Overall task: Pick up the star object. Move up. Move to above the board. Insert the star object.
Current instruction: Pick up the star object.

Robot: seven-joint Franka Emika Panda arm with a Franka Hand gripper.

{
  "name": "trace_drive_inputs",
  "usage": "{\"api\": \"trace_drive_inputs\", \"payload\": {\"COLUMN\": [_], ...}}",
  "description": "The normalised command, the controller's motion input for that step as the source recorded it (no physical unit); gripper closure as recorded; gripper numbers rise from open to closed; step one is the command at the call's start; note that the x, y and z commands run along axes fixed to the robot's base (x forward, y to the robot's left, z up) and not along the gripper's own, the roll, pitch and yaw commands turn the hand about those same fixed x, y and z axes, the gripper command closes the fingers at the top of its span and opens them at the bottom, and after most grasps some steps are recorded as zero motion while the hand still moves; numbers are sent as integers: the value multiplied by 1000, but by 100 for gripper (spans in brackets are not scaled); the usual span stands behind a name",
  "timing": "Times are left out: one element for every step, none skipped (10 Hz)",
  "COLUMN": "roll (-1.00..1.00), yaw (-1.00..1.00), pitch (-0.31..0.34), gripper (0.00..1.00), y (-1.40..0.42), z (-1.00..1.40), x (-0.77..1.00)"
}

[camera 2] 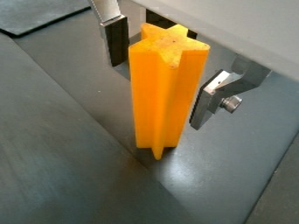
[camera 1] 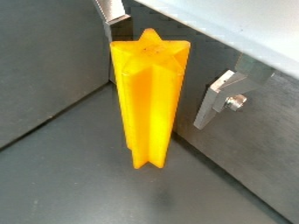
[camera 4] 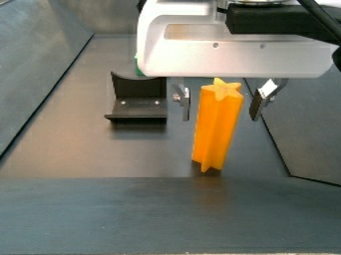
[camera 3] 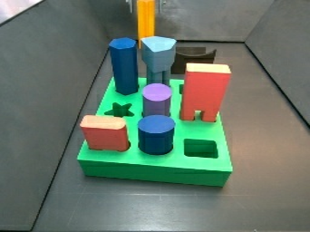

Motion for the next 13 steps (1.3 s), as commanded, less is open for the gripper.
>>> {"api": "trace_drive_inputs", "payload": {"roll": [6,0,0,0,0,0,0,0,0,0,0,0,0], "yaw": [0,0,0,0,0,0,0,0,0,0,0,0,0], "pitch": [0,0,0,0,0,0,0,0,0,0,0,0,0], "gripper": [0,0,100,100,100,100,100,100,100,100,100,100,100], "y": [0,0,0,0,0,0,0,0,0,0,0,0,0], "z": [0,0,0,0,0,0,0,0,0,0,0,0,0], "x": [0,0,0,0,0,0,0,0,0,0,0,0,0]}}
